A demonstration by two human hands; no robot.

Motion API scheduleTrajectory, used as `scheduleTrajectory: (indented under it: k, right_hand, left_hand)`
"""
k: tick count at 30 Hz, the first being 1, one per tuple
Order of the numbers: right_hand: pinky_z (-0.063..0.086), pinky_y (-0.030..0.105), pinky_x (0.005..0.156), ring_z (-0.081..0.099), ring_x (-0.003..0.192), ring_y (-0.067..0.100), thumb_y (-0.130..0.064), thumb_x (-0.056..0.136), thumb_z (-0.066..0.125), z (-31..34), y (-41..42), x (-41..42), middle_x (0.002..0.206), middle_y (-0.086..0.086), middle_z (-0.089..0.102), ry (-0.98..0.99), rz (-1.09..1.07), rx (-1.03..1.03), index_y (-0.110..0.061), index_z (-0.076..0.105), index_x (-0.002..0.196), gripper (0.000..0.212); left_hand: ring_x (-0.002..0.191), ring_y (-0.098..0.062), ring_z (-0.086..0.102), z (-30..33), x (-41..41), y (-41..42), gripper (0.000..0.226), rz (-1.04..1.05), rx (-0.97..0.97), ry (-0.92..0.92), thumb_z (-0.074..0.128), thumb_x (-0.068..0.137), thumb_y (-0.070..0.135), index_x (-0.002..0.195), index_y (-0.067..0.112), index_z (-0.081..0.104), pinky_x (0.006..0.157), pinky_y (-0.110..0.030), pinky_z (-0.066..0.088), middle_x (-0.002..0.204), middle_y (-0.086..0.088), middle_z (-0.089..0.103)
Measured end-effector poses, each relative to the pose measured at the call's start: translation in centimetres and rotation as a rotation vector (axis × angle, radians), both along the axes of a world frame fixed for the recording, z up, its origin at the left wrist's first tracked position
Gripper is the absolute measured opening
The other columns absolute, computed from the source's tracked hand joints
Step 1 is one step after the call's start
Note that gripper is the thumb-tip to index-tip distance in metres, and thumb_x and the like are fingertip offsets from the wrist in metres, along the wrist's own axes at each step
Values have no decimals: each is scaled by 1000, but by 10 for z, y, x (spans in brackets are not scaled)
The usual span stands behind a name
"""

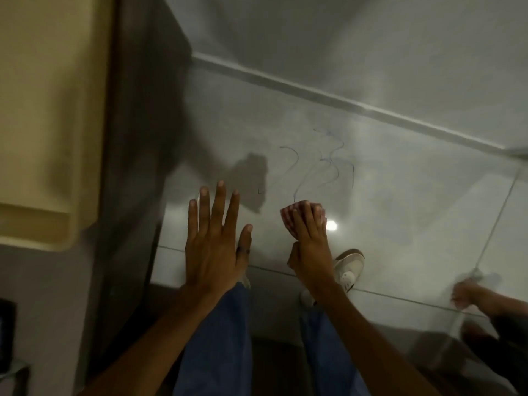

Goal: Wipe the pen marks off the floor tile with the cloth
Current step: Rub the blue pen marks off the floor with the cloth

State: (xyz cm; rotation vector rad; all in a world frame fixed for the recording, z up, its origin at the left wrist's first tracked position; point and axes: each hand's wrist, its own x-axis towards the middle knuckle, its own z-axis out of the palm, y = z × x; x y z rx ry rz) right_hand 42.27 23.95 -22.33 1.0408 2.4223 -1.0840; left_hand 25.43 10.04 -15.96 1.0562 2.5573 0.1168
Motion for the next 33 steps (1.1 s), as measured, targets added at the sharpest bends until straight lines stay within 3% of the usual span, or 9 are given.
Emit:
scheduleTrajectory:
  k: [3, 7, 10, 13, 15, 18, 21, 30, 33]
  right_hand:
    - [7, 62, 136, -18, 159, 27, 11, 95, 53, -59, 13, 39, 170, -1, -8, -85, -114, -35, -19, 9, 164, 87]
    - [7, 61, 136, -14, 159, 25, 13, 92, 53, -131, 29, 73, 175, 6, 1, -68, -319, -4, -10, 22, 166, 84]
    - [6, 61, 136, -9, 160, 33, 10, 92, 59, -181, 43, 91, 177, 22, 14, -50, -340, 116, -4, 26, 165, 82]
    - [-4, 49, 136, -4, 165, 39, 1, 87, 74, -221, 59, 101, 178, 21, 10, -82, -301, 182, -6, 21, 168, 97]
    - [-2, 52, 137, -2, 166, 40, -3, 89, 73, -242, 66, 103, 178, 22, 9, -71, -303, 192, -6, 18, 168, 96]
    - [4, 58, 137, 1, 166, 41, -25, 108, 53, -266, 75, 99, 178, 23, 8, -69, -293, 279, -5, 15, 169, 75]
    - [2, 54, 137, 3, 167, 39, -44, 111, 33, -281, 96, 82, 179, 20, 8, -57, -287, 379, -8, 13, 169, 71]
    - [9, 54, 137, 8, 167, 38, -45, 112, 31, -291, 215, 12, 179, 13, 16, 50, -194, 537, -16, 18, 170, 66]
    - [11, 56, 136, 9, 167, 37, -42, 113, 31, -284, 208, 18, 179, 13, 17, 38, -211, 547, -17, 18, 170, 64]
  left_hand:
    - [167, -34, -5, -72, 19, 10, 72, -83, -33, -45, 34, 111, 52, 172, 15, 22, 137, -55, 5, 181, -13, 3]
    - [166, -40, 3, -170, 17, 25, 72, -155, -44, -37, 34, 111, 49, 172, 12, 24, 135, -62, 17, 181, -18, 12]
    - [166, -46, 8, -233, -6, 45, 73, -197, -62, -19, 31, 110, 48, 171, 9, 22, 135, -61, 14, 180, -22, 14]
    - [166, -48, 8, -280, -31, 62, 72, -209, -66, 29, 32, 110, 45, 171, 9, 21, 134, -60, 10, 180, -23, 13]
    - [166, -49, 10, -304, -45, 67, 69, -180, -34, 70, 32, 112, 43, 171, 9, 23, 134, -61, 11, 180, -23, 15]
    - [165, -49, 13, -331, -63, 72, 67, -179, 16, 119, 31, 115, 45, 172, 12, 23, 134, -60, 10, 180, -22, 18]
    - [167, -46, 9, -352, -75, 74, 70, -209, 33, 127, 28, 114, 52, 173, 16, 16, 134, -59, 4, 181, -19, 13]
    - [169, -36, 10, -370, -79, 65, 70, -185, 149, 214, 29, 112, 57, 174, 27, 17, 136, -59, 8, 183, -9, 15]
    - [168, -38, 14, -370, -79, 68, 70, -194, 139, 221, 31, 111, 57, 173, 27, 21, 135, -58, 10, 182, -10, 18]
